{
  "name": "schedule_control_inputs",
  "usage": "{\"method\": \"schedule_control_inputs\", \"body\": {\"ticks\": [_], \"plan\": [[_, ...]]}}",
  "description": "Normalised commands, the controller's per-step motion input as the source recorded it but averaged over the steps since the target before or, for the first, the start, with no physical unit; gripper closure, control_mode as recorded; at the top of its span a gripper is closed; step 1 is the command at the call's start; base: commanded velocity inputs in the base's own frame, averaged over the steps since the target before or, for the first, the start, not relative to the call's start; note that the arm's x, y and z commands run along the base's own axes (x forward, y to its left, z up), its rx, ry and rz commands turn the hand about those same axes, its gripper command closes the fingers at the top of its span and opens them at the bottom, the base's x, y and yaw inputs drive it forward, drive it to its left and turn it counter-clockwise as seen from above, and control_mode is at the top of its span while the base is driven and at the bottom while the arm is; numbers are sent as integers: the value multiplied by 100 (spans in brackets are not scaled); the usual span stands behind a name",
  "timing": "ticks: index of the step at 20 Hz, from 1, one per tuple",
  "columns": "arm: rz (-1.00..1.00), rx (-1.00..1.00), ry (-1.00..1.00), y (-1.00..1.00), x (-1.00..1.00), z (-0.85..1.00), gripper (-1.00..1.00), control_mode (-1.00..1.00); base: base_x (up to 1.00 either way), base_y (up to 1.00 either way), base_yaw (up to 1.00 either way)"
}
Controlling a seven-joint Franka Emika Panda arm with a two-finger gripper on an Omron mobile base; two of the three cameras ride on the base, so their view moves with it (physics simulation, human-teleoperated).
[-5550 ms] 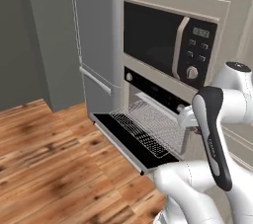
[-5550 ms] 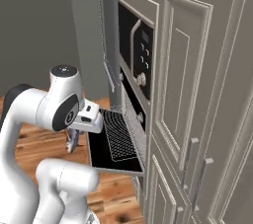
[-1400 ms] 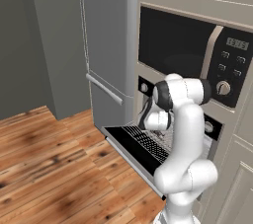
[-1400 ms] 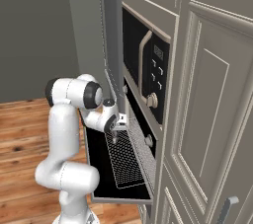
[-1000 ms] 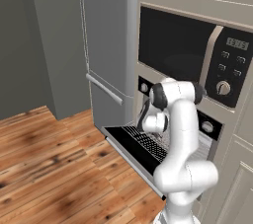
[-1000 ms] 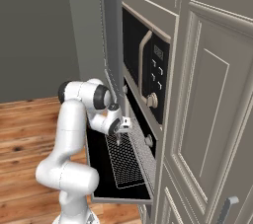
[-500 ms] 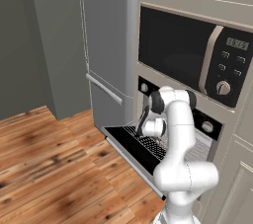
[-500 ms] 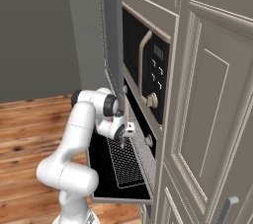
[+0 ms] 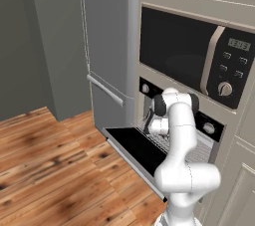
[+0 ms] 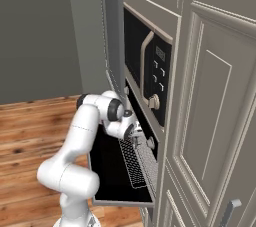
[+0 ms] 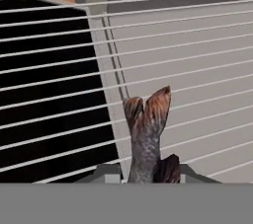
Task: Place the fish on the bottom rack of the oven, and slide the tray back inside. Close the oven door.
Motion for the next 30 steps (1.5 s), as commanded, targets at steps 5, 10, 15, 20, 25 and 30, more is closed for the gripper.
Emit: {"method": "schedule_control_inputs", "body": {"ticks": [5, 10, 15, 20, 25, 30], "plan": [[0, -13, -4, 33, -27, -12, -100, -100, 0, 0, 0], [0, -6, 0, 29, -42, 5, -100, -100, 0, 0, 0], [0, 0, 0, 0, -32, 69, -100, -100, 0, 0, 0], [0, -3, 0, 31, -51, 75, -100, -100, 0, 0, 0], [0, -2, 5, 68, -23, 12, -100, -100, 0, 0, 0], [10, 0, 12, 49, 0, 21, -100, -100, 0, 0, 0]]}}
